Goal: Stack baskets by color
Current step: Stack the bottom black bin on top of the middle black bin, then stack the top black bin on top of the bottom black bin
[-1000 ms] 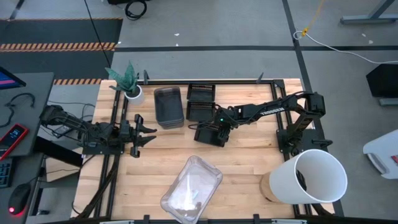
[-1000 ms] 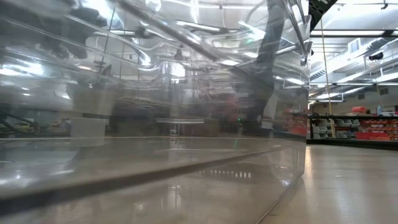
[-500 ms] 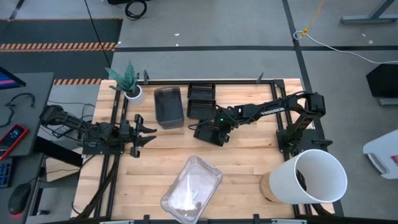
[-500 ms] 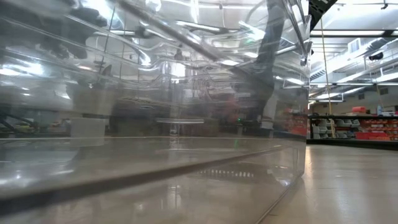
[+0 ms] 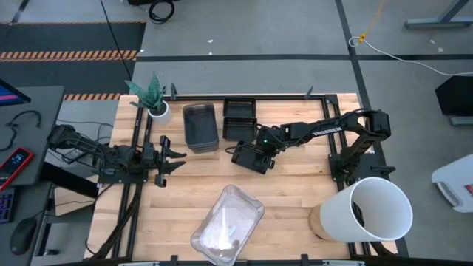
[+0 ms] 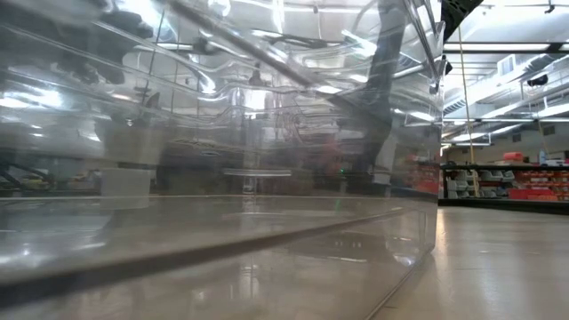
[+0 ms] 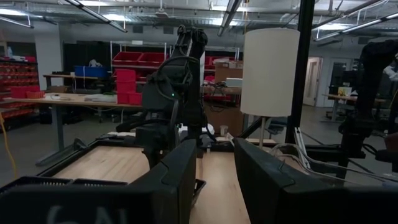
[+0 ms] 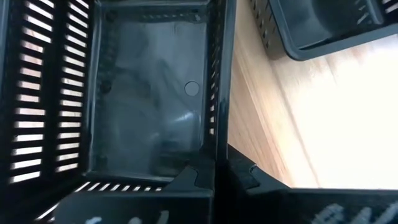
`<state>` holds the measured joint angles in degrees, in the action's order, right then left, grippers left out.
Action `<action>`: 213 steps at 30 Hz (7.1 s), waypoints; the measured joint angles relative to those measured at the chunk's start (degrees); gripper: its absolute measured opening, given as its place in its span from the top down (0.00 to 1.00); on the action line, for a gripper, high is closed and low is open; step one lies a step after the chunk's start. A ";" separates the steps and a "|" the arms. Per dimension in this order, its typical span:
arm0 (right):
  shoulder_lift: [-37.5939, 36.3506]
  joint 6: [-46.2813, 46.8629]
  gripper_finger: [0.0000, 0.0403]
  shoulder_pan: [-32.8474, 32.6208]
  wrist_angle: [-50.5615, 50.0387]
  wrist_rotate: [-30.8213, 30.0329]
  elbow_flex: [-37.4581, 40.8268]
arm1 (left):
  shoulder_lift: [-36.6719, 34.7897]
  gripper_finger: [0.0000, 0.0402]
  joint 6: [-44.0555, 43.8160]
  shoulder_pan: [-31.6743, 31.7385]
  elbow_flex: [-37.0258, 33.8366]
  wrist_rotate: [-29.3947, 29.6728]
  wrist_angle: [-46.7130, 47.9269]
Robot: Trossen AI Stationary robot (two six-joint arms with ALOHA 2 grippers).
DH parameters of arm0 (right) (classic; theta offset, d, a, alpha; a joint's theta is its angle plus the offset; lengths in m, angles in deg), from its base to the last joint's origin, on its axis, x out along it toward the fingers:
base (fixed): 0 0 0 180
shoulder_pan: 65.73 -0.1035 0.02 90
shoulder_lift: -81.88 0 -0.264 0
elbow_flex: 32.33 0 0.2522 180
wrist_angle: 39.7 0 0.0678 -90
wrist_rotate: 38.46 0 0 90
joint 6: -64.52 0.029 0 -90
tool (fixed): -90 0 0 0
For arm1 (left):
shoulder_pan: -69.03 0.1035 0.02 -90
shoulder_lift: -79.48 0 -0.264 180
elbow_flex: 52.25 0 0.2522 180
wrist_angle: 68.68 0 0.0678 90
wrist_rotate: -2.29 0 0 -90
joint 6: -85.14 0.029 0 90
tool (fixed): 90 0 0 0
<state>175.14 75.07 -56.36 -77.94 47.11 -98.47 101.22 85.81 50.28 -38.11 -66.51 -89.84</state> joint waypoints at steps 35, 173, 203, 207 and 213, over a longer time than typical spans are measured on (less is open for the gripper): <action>0.00 -0.02 0.97 0.00 -1.02 0.04 0.07 | 0.00 0.71 0.02 0.00 0.00 0.00 -0.02; 10.71 -33.62 0.82 13.28 -24.50 5.45 -28.11 | 0.00 0.71 0.02 0.00 0.00 0.01 0.00; 10.78 -9.98 0.58 26.68 -0.15 1.11 -26.97 | -0.01 0.71 0.00 0.01 0.00 -0.01 -0.01; 10.78 -4.62 0.51 27.62 1.00 1.08 -25.04 | -0.01 0.71 0.00 0.00 0.00 0.01 0.00; 10.78 0.35 0.43 28.37 2.90 3.58 -21.61 | 0.00 0.71 0.02 0.00 0.00 -0.01 0.00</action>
<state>185.91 75.42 -27.99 -75.05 50.69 -120.08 101.22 85.83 50.28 -38.11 -66.52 -89.84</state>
